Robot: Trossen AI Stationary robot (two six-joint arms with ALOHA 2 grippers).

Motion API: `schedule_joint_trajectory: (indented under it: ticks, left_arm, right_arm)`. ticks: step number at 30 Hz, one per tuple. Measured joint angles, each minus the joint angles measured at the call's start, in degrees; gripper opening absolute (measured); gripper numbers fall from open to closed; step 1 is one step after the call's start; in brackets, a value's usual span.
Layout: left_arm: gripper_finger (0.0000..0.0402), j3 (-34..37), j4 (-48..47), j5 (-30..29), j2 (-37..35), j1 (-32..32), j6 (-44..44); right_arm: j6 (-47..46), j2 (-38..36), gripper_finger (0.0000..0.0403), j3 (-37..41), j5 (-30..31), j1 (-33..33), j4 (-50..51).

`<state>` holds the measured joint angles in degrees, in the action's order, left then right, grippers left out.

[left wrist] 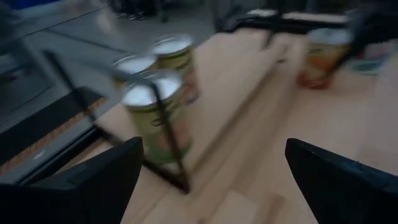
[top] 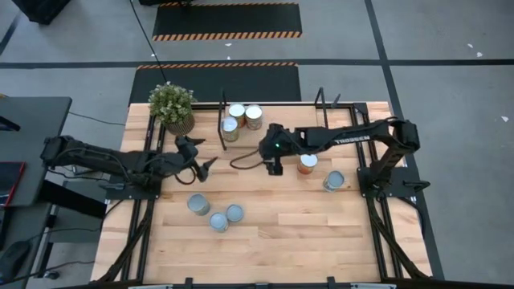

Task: Pick and place cans onto a shelf
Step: Adjust the canned oranges on the shelf

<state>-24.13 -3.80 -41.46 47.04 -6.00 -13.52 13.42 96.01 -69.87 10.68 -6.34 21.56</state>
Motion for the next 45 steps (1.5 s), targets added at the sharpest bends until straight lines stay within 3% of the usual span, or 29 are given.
schedule_joint_trajectory:
  ticks: [5, 11, 18, 25, 31, 40, 45]
  left_arm:
    - [0.0400, 0.1, -2.5, 1.0, 3.5, 7.9, -6.7]
    - [0.0397, 0.2, -2.1, 18.4, 5.2, 20.9, -10.1]
    - [0.0357, 0.2, -1.2, 26.0, 5.5, 30.7, -11.9]
    - [0.0310, 0.2, 5.4, 31.0, 11.9, 35.6, -16.1]
    - [0.0280, 0.2, 11.8, 31.3, 17.7, 38.3, -17.0]
    - [0.0265, 0.2, 21.1, 34.7, 24.7, 38.7, -16.8]
    - [0.0265, 0.2, 21.4, 34.0, 25.2, 38.7, -15.4]
  right_arm:
    - [-0.4, -3.5, 0.0377, 6.4, 1.7, 1.8, -7.0]
    - [-0.4, -5.7, 0.0377, 8.7, 1.7, 3.5, -9.5]
    - [-0.1, -5.6, 0.0377, 8.7, 1.6, 5.0, -9.5]
    - [0.0, -5.6, 0.0377, 8.7, 0.4, 5.2, -10.4]
    - [0.0, -5.5, 0.0377, 8.7, -0.1, 6.8, -10.8]
    - [0.0, -5.5, 0.0377, 8.7, 0.1, 7.3, -10.8]
    - [-0.1, -5.5, 0.0377, 8.7, 0.2, 7.4, -10.8]
